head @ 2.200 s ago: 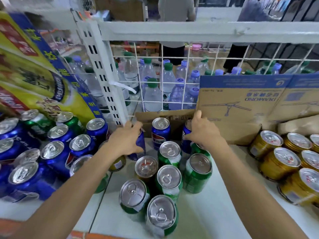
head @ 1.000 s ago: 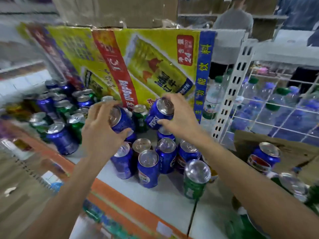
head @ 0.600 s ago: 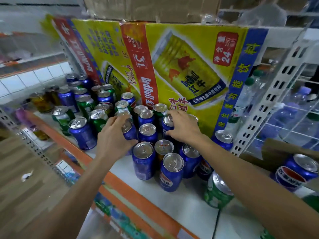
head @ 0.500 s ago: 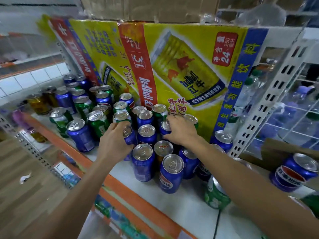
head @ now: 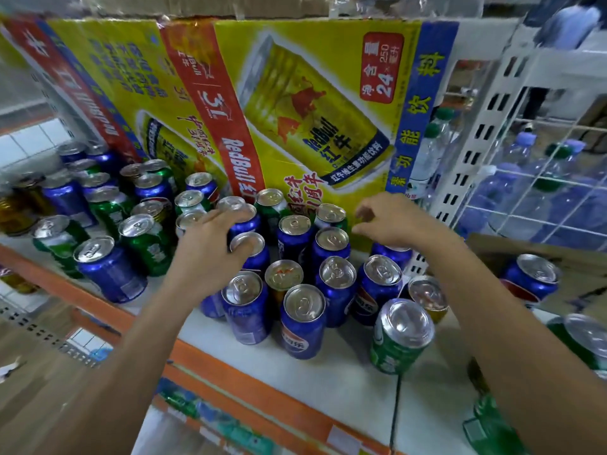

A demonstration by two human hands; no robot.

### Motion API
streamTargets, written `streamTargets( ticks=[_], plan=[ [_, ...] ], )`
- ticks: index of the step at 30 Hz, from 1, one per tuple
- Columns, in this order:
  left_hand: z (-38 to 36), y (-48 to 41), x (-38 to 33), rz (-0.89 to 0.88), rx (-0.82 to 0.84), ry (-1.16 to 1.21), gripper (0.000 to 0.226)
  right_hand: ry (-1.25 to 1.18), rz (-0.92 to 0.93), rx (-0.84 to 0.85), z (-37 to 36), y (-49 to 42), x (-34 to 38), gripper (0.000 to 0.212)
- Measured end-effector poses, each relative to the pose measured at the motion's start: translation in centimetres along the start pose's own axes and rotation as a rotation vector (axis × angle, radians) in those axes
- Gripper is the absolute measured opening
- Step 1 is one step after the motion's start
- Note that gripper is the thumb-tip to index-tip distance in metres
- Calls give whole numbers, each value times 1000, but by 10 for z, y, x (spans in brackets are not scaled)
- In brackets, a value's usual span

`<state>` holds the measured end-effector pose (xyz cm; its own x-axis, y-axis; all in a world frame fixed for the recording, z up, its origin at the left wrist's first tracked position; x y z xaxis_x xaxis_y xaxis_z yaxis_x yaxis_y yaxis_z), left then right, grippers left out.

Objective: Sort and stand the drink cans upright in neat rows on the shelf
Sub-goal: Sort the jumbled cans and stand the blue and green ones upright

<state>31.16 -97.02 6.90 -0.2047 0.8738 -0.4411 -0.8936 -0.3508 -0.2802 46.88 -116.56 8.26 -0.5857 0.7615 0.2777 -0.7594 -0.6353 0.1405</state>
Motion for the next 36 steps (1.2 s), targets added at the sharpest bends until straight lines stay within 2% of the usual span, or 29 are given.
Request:
streamTargets(
  ticks=[2,5,8,11,14,16,18,22,26,28,31,34,36],
  plan=[
    [-18,-9,-29,-150,179,-29,46,13,-84,30,2,15,-19,36],
    [-58,-19,-39,-248,555,-345,50,-4,-197,30,-3,42,-47,32],
    [-78,-22,-31,-260,726,-607,58,34,-261,155,-25,64,-66,42],
    [-88,-22,-31,-250,766,-757,78,17,-237,271,-45,71,-68,37],
    [-94,-19,-35,-250,691,-839,67,27,-186,319,-48,72,-67,35],
    [-92,-19,-36,-269,638,-822,58,40,-178,383,-52,73,-69,47],
    [-86,-18,-36,-278,590,-774,52,15,-180,375,-54,75,-71,61],
    [-64,-18,-41,-226,484,-591,49,-44,-186,191,-38,83,-72,59],
    [-20,-20,-71,-183,307,-383,81,-120,-189,-36,3,110,-72,58],
    [0,-17,-97,-209,201,-283,85,-166,-190,-184,23,128,-73,63],
    [9,-8,-140,-241,129,-12,91,-377,-180,-403,42,159,-78,66],
    [-8,-1,-181,-249,133,323,100,-596,-156,-606,47,191,-89,66],
    [-26,2,-210,-280,136,459,91,-718,-159,-753,47,215,-100,63]
  ],
)
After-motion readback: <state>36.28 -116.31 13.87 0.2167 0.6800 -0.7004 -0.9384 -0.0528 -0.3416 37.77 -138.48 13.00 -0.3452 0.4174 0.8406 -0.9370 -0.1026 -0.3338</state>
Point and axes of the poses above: each hand's wrist, its own y-axis away from the middle knuckle, its own z-axis out of the back of the hand, x = y × z, the point moved 5 cm from there along -y, towards the middle knuckle, and after that the axes turned 4 degrees about x, right-handed, at the moved point
